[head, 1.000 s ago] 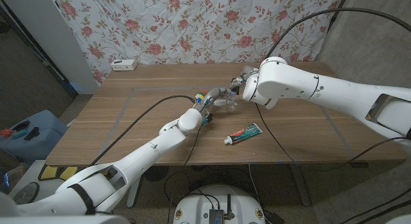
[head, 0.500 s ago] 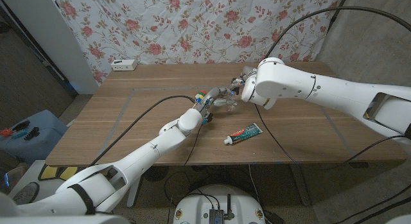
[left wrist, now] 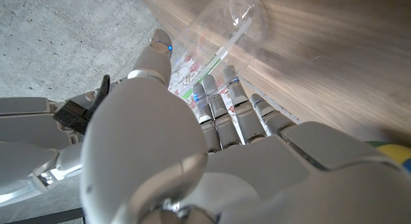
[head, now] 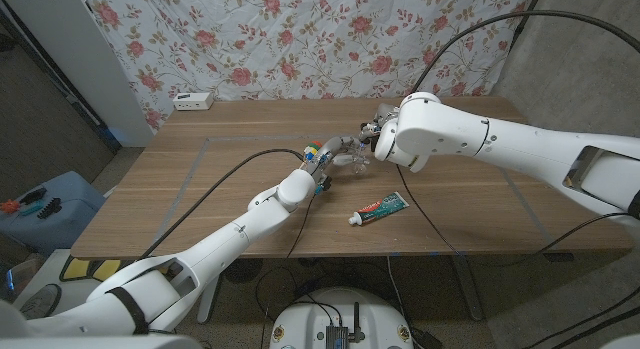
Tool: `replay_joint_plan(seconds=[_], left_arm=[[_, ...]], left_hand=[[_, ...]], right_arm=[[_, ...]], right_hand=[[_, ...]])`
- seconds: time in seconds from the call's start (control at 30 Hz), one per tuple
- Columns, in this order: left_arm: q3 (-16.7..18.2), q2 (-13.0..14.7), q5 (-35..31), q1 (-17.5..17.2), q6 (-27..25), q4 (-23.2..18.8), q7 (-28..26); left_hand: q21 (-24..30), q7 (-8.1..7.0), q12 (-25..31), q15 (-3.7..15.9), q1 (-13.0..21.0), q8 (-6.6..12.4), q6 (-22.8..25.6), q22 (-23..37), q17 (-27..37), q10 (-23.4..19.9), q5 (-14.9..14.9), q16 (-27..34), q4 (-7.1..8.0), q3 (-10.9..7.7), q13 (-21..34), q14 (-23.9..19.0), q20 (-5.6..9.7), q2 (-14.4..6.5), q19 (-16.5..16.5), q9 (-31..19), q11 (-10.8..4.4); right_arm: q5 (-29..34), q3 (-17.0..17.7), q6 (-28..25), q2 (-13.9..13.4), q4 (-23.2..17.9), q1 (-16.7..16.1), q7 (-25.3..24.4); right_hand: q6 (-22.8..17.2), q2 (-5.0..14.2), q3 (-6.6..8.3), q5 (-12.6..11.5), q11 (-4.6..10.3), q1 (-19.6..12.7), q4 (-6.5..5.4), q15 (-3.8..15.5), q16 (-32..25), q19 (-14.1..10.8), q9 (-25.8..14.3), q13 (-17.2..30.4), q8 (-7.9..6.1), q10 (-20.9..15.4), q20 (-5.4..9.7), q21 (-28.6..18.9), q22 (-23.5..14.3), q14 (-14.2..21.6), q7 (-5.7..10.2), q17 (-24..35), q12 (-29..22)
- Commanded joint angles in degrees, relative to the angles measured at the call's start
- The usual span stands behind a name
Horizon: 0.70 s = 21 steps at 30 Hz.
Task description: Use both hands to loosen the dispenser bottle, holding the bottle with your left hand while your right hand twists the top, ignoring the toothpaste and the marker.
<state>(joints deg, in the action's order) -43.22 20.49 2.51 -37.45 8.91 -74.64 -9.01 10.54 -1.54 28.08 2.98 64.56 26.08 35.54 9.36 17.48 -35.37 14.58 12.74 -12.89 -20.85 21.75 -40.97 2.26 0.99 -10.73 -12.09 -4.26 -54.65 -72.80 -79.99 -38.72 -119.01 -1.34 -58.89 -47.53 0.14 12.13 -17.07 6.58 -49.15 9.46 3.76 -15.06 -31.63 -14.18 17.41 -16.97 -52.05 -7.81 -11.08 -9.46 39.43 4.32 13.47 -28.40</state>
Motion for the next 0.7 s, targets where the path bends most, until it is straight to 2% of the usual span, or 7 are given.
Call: replay_joint_plan(seconds=[0.03, 0.43, 0.7], left_arm=[[-0.08, -0.18, 0.1, 0.34, 0.79, 0.78, 0.32], [-0.01, -0.08, 0.18, 0.24, 0.48, 0.55, 0.3], [0.0, -0.12, 0.23, 0.28, 0.57, 0.72, 0.32]], left_hand=[[-0.06, -1.43, 0.52, 5.67, -6.48, 0.41, 5.09, 0.06, -0.06, -5.9, 0.14, 0.3, 3.96, -4.34, 8.57, -1.38, 0.07, -8.34, -0.25, -0.34, -3.81], [-0.03, -1.47, 0.5, 5.57, -6.61, 0.41, 5.15, 0.07, -0.41, -5.92, 0.24, 0.02, 3.94, -4.54, 8.62, -1.34, -0.06, -8.19, -0.32, -0.36, -3.81], [-0.03, -1.39, 0.47, 5.53, -6.73, 0.38, 5.12, 0.07, -0.6, -6.05, 0.29, -0.09, 3.99, -4.67, 8.52, -1.39, -0.07, -8.21, -0.35, -0.37, -3.72]], right_arm=[[1.56, 0.01, 0.0, 0.3, 0.32, -0.47, 0.28], [5.49, -0.03, 0.0, 0.64, 0.14, -1.11, 2.06], [5.92, 0.35, 0.0, 0.53, -0.26, -1.4, 1.66]], right_hand=[[-1.18, -0.12, 0.09, -0.36, 0.48, -0.78, -0.29, 4.56, -0.55, -0.14, -0.32, 0.38, -0.72, -0.98, 0.43, 0.16, -0.25, 1.02, 0.25, 0.45, -0.65], [-4.15, 0.24, 0.12, -0.71, 1.8, -2.34, -0.3, 6.28, -1.65, -0.4, -0.87, 1.2, -2.48, -3.42, 0.78, 0.13, -0.25, 2.87, 1.24, 1.46, -2.32], [-4.43, 0.45, -0.01, -0.78, 1.81, -2.8, -0.48, 6.64, -1.97, -0.41, -1.12, 1.59, -2.9, -3.88, 0.93, 0.17, -0.25, 2.96, 1.32, 2.09, -2.83]])
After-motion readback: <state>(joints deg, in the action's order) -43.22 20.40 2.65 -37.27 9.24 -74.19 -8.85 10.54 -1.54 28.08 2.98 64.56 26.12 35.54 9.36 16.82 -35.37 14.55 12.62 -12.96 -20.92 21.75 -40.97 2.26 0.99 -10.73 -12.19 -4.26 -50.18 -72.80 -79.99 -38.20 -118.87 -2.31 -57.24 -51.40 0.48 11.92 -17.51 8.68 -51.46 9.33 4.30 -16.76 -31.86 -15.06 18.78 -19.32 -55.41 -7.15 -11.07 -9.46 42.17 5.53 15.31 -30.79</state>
